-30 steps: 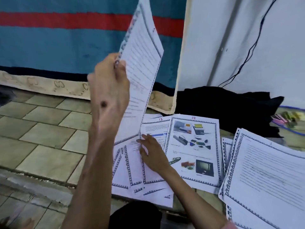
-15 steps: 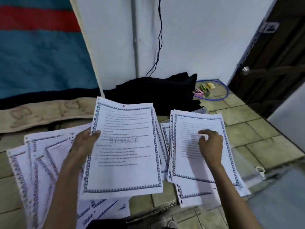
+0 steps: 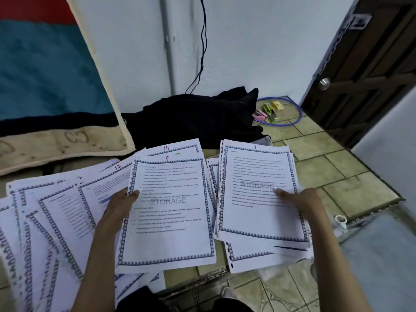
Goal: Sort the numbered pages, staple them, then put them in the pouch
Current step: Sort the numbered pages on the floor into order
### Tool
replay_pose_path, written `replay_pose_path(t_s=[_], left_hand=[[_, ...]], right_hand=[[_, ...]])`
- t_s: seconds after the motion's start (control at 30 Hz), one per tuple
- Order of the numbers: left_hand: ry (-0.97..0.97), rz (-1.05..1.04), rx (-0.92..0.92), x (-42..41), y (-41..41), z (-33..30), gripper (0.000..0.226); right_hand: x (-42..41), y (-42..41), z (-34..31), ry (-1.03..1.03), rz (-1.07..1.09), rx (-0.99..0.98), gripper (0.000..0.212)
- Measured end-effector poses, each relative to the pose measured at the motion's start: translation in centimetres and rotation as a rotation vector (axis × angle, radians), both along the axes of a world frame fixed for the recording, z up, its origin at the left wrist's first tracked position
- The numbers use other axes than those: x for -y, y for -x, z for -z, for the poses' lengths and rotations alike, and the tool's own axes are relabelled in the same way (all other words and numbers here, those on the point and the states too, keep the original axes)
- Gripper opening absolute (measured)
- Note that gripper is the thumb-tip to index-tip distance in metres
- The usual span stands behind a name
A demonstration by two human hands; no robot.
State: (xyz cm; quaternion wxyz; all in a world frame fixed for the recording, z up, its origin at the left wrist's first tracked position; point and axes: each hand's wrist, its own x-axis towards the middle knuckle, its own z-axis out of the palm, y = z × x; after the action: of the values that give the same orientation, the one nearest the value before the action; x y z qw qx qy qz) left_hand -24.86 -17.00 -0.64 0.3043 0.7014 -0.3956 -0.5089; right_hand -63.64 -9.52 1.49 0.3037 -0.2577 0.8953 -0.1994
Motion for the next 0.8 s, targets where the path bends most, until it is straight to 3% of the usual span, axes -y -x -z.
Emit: replay_pose_path(t_s=[0.17,0.4,0.47,0.53,0.6,0.73,0.8], left_hand=[[-0.004,-0.002,-0.069,0.0,-0.5,0.0,0.030],[-0.007,0.024,-0.158,-0.1,-0.7,-0.1,0.030],[-0.009,0.020,-0.173,-0.3,-0.6,-0.4,0.030],[-0.015,0.017,-0.188,-0.2,-0.6,-0.3,0.030],[-0.019,0.012,-0.205,-0.3,-0.6,-0.6,0.032],[-0.029,0.023,-0.219,-0.3,0.0,-1.0,0.050],[-0.038,-0.001,-0.256,-0.5,0.3,-1.6,0.060]], right_hand=[[-0.6,1.6,-1.5,0.024,-0.022,0.120,0.048],[-0.9,1.6,-7.6,0.332,-0.174,0.253,0.011],[-0.6,1.3,-9.1,0.456,-0.227,0.408,0.023],[0.0,0.6,-9.6,0.549,-0.300,0.622,0.065],[0.9,-1.0,-9.2,0.600,-0.323,0.785,0.088],[2.8,-5.9,-5.2,0.598,-0.297,0.853,0.091],[3.1,-8.9,-2.5,0.535,-0.280,0.807,0.055]])
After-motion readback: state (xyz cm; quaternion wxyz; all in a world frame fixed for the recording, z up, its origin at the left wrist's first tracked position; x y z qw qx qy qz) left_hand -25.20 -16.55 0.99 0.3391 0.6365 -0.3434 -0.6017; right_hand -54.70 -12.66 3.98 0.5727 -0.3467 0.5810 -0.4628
